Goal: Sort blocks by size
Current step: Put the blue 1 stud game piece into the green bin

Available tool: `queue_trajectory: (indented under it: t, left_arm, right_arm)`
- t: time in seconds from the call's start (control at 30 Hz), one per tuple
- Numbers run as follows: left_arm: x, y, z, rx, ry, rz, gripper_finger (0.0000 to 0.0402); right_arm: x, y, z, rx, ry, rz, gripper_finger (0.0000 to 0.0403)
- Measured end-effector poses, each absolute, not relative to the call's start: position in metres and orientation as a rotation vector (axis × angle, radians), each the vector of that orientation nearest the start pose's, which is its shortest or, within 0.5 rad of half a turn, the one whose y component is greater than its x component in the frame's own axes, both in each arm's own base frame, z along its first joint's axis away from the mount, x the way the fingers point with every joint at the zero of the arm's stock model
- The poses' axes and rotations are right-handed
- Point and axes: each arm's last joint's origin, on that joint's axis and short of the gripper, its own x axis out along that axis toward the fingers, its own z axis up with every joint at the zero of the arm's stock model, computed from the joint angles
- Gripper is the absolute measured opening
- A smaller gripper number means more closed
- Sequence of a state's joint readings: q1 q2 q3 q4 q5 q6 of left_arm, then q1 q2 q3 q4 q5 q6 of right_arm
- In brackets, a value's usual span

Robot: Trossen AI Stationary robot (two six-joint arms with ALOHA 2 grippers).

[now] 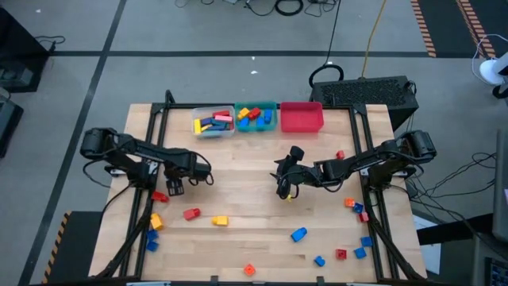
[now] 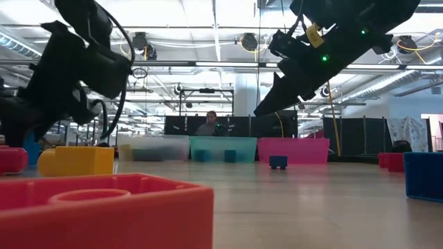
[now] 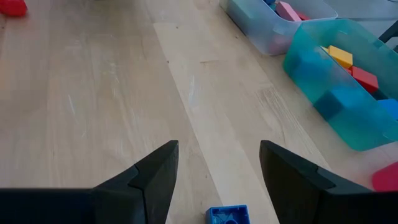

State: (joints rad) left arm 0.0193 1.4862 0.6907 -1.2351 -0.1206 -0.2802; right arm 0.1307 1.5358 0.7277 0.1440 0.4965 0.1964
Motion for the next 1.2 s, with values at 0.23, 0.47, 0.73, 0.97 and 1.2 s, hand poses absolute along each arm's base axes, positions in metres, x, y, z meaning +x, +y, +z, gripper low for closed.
queue_trajectory:
  t: [0.23, 0.47, 0.73, 0.97, 1.2]
  left_arm:
    - [0.175, 0.007, 0.132, -0.069, 2.06, 0.373, 0.0237]
    - [0.18, 0.005, 0.118, -0.112, 2.094, 0.343, 0.0199]
    - [0.185, 0.005, 0.119, -0.144, 2.093, 0.369, 0.0136]
    - [0.208, 0.006, 0.136, -0.178, 1.976, 0.383, 0.0141]
    - [0.246, 0.011, 0.167, -0.128, 1.799, 0.338, 0.0144]
  right_arm:
    - [0.296, 0.025, 0.174, -0.018, 0.597, -0.412, 0.021]
    - [0.296, 0.025, 0.174, -0.018, 0.596, -0.412, 0.021]
    - [0.296, 0.025, 0.174, -0.017, 0.595, -0.412, 0.021]
    - [0.296, 0.025, 0.174, -0.017, 0.594, -0.412, 0.021]
    - [0.296, 0.025, 0.174, -0.017, 0.594, -0.412, 0.021]
